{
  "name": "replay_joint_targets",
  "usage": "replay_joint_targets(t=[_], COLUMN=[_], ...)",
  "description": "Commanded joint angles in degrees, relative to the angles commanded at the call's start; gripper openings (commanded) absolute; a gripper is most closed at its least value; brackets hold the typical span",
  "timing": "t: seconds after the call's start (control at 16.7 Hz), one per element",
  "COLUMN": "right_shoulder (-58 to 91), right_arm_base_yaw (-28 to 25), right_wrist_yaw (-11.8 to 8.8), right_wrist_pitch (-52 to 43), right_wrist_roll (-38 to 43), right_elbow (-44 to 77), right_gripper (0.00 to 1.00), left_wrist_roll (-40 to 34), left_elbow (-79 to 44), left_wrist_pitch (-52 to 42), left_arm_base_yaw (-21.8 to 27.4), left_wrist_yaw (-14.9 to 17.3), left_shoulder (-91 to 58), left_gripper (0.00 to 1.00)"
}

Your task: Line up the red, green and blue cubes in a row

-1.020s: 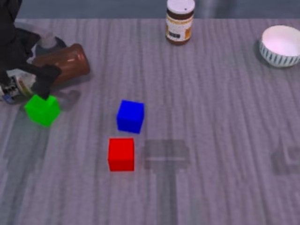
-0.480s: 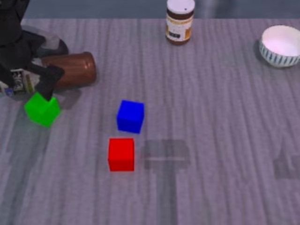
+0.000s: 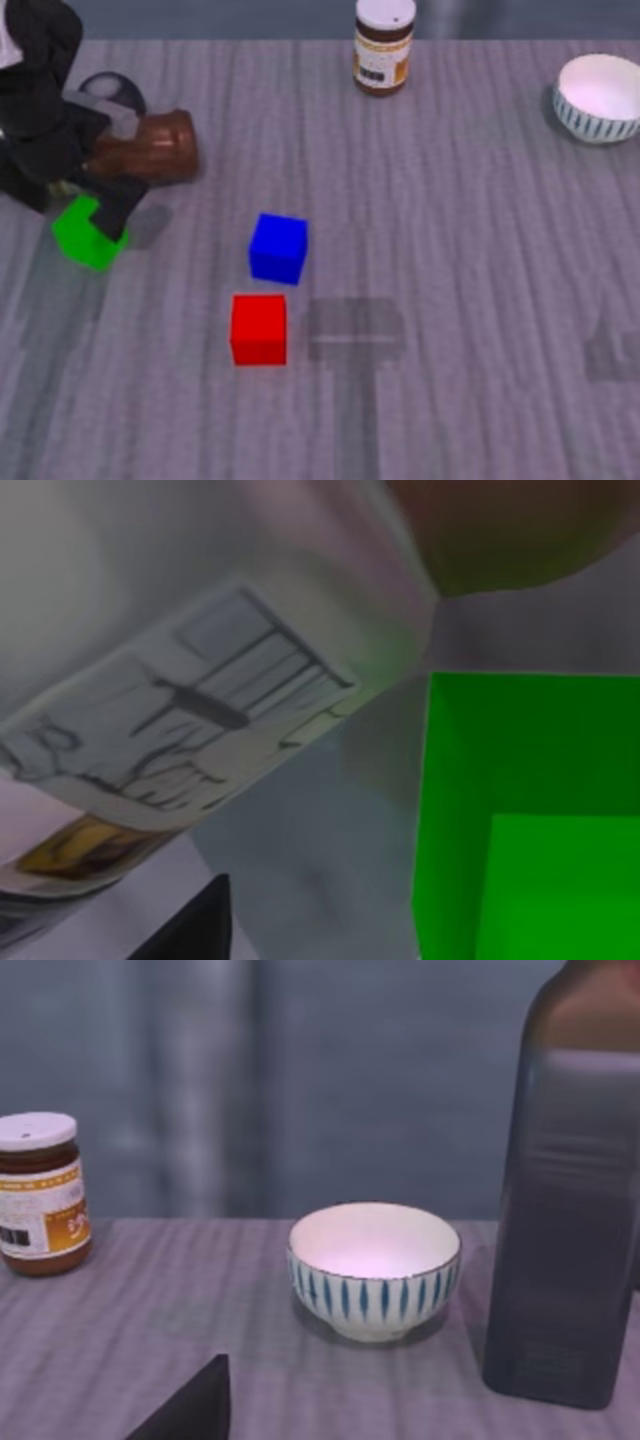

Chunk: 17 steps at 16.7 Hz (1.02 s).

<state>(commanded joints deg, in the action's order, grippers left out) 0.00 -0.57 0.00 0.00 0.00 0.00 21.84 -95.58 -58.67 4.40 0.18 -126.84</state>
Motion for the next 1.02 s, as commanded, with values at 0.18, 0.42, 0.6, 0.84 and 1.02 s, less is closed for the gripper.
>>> replay_joint_targets(t=[0.18,0.42,0.6,0.84,1.02], right_shoulder=[0.0,0.0,0.0,0.0,0.0], right_arm_base_yaw=[0.0,0.0,0.0,0.0,0.0], right_wrist_yaw=[0.0,0.0,0.0,0.0,0.0], right_wrist_pitch=[0.0,0.0,0.0,0.0,0.0], right_wrist_roll=[0.0,0.0,0.0,0.0,0.0], right_elbow=[0.0,0.0,0.0,0.0,0.0], right_gripper=[1.00,1.00,1.00,1.00,1.00], left_wrist_roll=[0.0,0.0,0.0,0.0,0.0], left_elbow=[3.4,3.9,3.9,3.9,3.9], left_wrist_pitch=[5.0,5.7,5.7,5.7,5.7], left_arm_base_yaw=[0.0,0.0,0.0,0.0,0.0], left_wrist_yaw=[0.0,0.0,0.0,0.0,0.0], left_shoulder=[-1.6,-1.8,-1.8,-1.8,-1.8], left_gripper=[1.00,1.00,0.85,0.55,0.32])
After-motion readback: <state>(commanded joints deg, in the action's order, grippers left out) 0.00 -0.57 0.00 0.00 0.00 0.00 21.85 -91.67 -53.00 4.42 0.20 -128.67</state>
